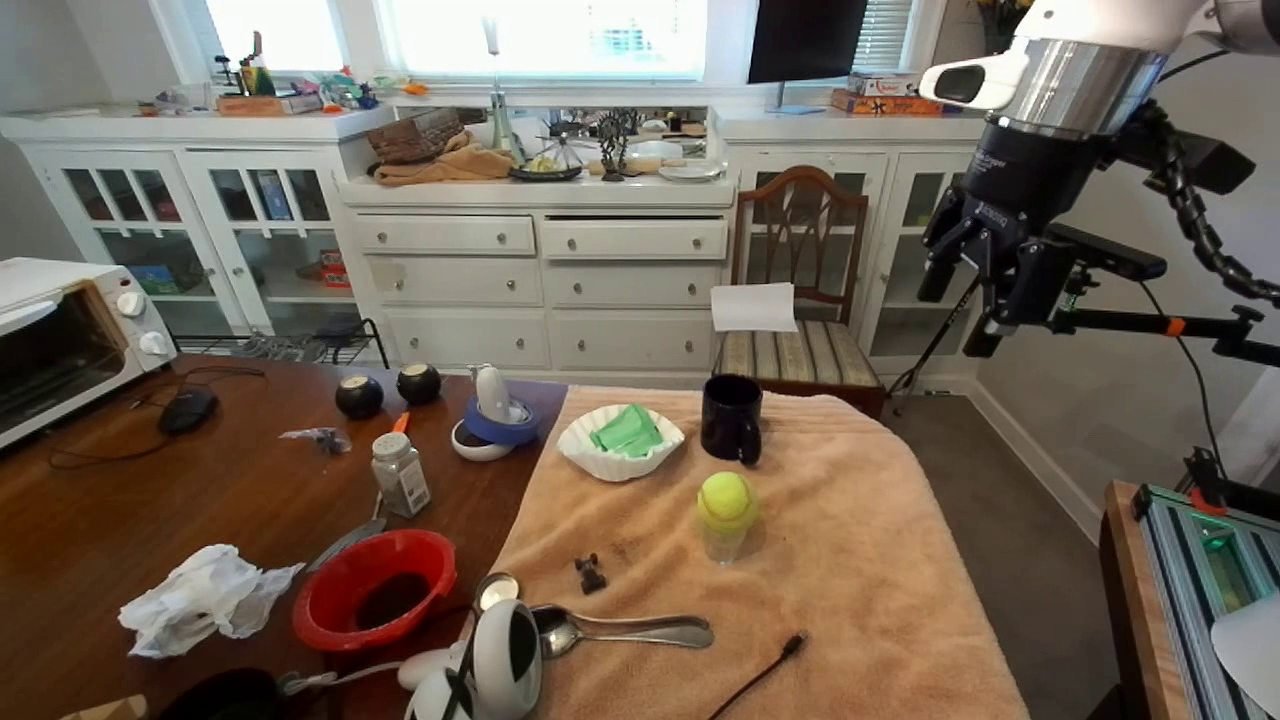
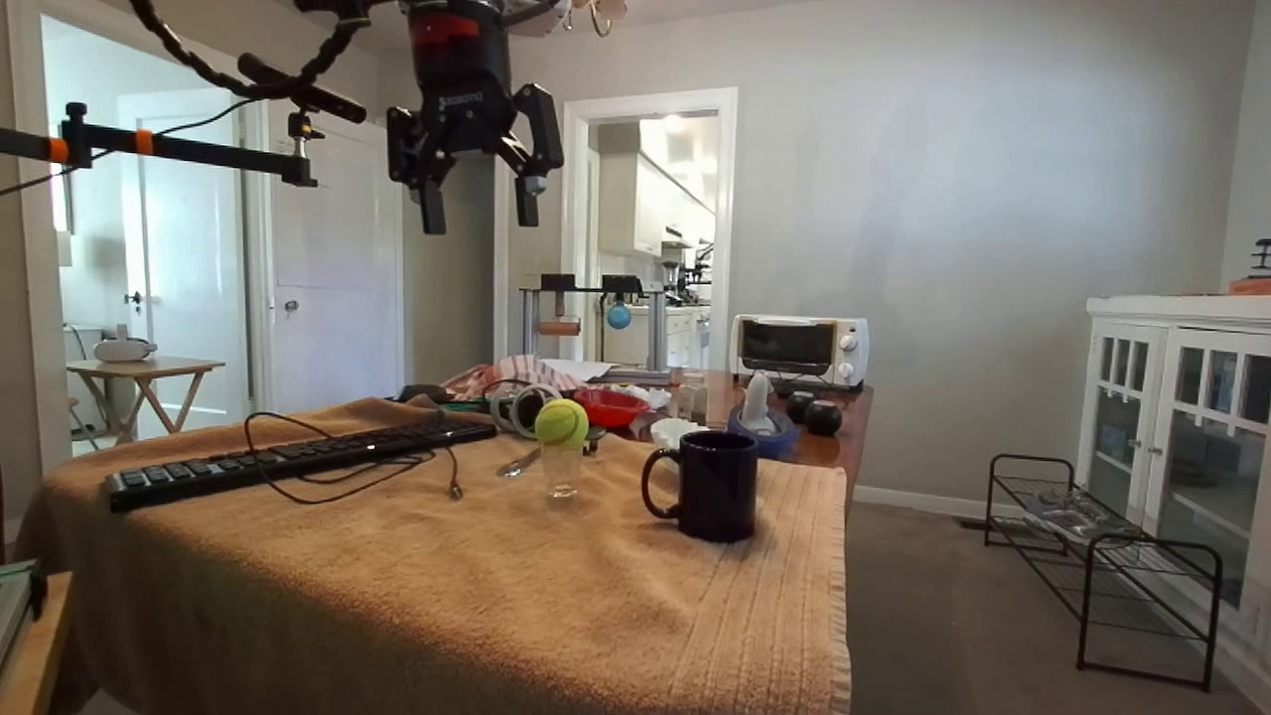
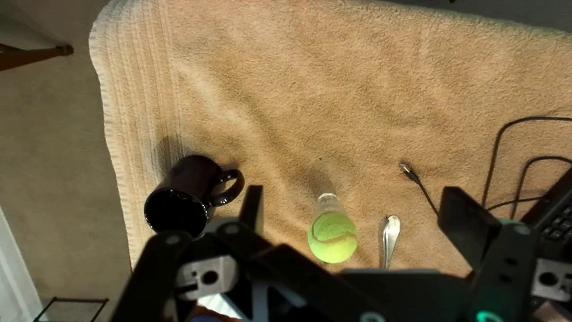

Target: Put the tennis ball in the black mug.

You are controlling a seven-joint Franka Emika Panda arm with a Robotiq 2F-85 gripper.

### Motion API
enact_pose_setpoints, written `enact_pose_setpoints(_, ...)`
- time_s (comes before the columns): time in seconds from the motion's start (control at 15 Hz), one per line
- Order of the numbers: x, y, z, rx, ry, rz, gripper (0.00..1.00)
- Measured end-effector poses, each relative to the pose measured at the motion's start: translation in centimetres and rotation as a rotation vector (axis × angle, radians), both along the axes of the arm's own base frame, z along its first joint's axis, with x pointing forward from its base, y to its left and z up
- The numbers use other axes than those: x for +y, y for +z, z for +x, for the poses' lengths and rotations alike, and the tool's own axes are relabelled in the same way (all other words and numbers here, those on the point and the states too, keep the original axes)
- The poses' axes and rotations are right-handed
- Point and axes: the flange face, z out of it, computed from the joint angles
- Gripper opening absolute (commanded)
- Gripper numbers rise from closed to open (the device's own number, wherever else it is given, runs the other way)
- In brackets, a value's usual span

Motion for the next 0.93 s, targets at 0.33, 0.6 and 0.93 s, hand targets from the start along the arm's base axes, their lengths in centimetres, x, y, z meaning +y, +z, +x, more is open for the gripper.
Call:
enact_pose_setpoints(0.33,0.2,-6.3,3.3,0.105,0.000,-0.063,1.00)
enact_pose_setpoints(0.6,2.1,-11.1,6.9,0.209,0.009,-0.089,1.00)
enact_pose_setpoints(0.93,5.7,-14.7,11.7,0.239,-0.027,-0.125,1.00)
